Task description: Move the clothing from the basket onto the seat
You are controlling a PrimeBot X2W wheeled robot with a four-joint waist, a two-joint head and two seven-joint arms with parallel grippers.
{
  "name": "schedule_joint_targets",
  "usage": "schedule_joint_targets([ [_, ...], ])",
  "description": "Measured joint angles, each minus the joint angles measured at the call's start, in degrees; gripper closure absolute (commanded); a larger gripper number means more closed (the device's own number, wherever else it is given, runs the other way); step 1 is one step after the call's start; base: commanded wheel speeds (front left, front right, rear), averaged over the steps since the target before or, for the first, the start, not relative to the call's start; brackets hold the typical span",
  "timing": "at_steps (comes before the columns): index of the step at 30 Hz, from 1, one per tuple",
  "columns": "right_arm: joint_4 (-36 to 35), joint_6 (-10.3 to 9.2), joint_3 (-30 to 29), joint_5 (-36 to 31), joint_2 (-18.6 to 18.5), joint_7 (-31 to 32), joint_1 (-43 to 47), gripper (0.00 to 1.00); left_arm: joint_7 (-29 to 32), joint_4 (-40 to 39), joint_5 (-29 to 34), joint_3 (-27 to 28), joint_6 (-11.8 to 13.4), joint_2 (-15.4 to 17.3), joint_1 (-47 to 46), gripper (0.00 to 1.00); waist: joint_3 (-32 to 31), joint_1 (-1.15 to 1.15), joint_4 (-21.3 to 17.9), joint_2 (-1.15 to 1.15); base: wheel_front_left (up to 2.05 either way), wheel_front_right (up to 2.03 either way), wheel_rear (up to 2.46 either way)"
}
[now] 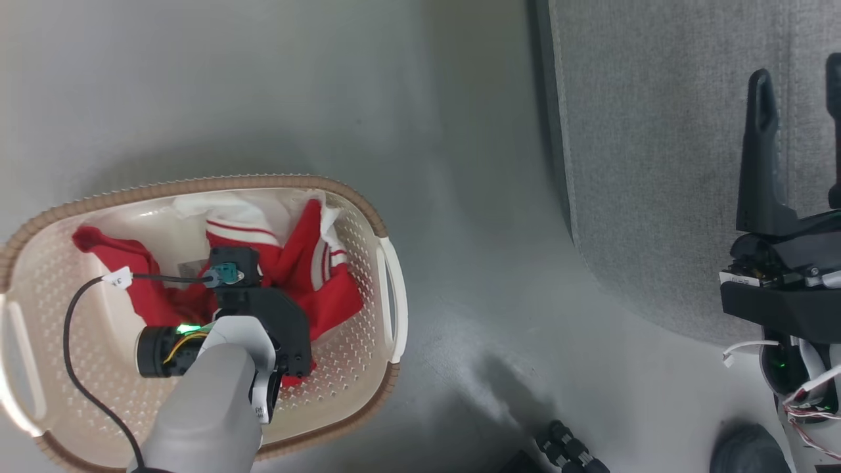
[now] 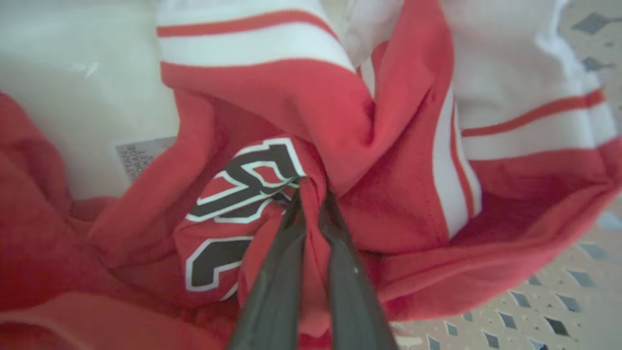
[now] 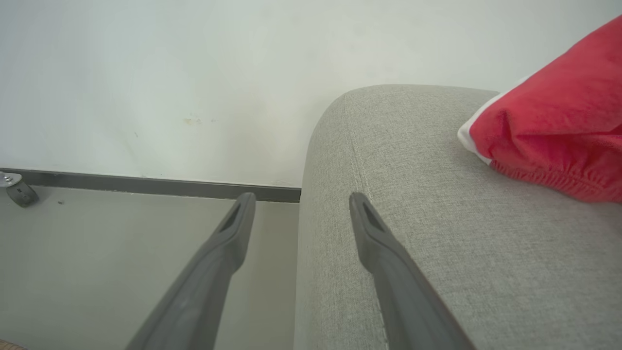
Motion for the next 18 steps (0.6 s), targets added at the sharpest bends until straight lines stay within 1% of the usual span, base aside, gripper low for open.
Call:
schedule_joint_targets([
  [10,3.58,0.33,0.36,-0.04,0.01,-0.94,0.07,0.00,-3.75,-0.10,-0.18,-2.14,-1.26,-0.07,-0.37,1.00,-4.44,0.00,2.21,0.00,0.00,0.00,0.00],
  [18,7.04,0.49,0.24,-0.05,-0.08,-1.24,0.55,0.00,-7.86,-0.51,-2.20,-2.82,-2.20,-0.14,1.77,1.00,-9.57,0.00,4.54,0.00,0.00,0.00,0.00],
])
